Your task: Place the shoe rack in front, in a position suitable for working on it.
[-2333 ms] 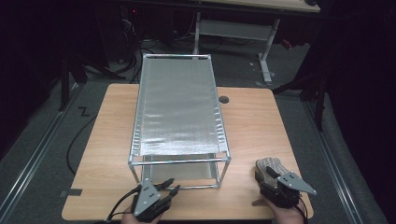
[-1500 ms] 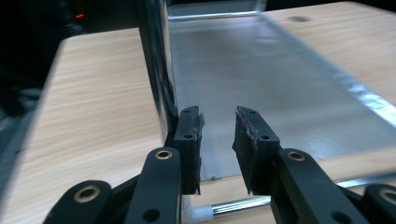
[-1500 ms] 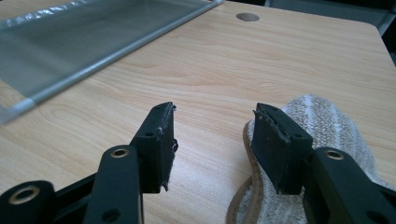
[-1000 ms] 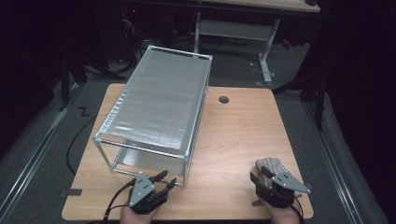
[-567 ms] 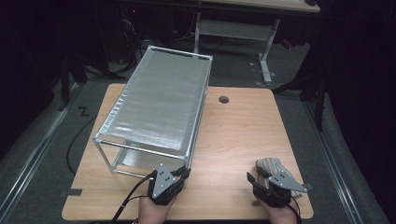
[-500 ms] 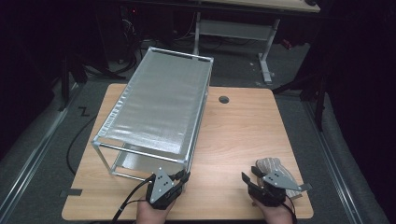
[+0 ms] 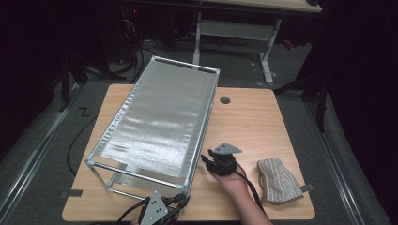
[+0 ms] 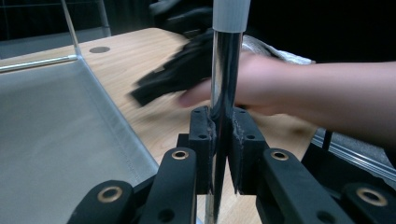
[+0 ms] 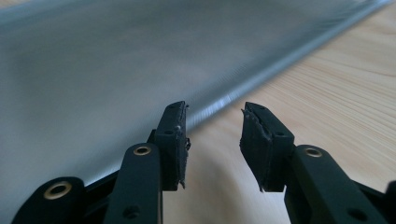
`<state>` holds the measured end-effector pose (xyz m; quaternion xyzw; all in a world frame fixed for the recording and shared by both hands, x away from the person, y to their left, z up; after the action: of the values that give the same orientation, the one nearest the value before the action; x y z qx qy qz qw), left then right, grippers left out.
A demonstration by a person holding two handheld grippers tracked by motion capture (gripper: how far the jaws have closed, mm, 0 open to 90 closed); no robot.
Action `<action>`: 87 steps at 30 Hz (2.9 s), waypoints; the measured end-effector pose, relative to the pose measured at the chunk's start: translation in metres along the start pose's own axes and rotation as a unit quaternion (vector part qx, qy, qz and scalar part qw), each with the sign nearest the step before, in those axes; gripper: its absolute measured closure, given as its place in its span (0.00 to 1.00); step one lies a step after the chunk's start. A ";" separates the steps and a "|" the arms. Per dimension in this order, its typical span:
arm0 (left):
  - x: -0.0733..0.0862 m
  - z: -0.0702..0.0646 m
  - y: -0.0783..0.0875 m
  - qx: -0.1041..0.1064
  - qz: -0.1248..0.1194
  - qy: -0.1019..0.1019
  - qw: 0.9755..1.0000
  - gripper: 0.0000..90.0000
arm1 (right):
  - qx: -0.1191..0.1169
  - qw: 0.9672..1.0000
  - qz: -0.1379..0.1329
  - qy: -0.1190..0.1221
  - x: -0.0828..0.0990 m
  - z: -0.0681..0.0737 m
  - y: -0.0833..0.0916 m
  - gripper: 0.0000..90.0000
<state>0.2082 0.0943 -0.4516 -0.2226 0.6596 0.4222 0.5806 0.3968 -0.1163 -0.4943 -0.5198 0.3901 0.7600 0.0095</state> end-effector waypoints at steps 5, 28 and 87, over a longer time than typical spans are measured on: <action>0.001 0.001 0.004 0.001 0.000 -0.002 1.000 0.90 | 0.015 0.999 0.043 0.017 -0.020 -0.001 -0.039 0.66; 0.011 0.074 0.032 -0.104 0.008 0.013 0.994 0.90 | 0.082 0.993 0.077 0.021 0.013 0.012 0.003 0.67; 0.019 0.077 0.009 -0.057 0.008 -0.008 0.998 0.70 | 0.183 0.977 0.002 -0.112 0.136 -0.062 0.184 0.46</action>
<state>0.2413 0.1656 -0.4647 -0.2463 0.6315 0.4653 0.5693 0.3050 -0.3350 -0.5050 -0.4198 0.5204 0.7290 0.1467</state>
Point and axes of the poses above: each handheld gripper's, and its own axes: y roughly backward along the jaws, x roughly out of its underside, z roughly to its left, the point moved 1 cm from there along -y, roughly forward along the jaws, and after that the axes turned 13 degrees about -x, right-handed, at the moved point
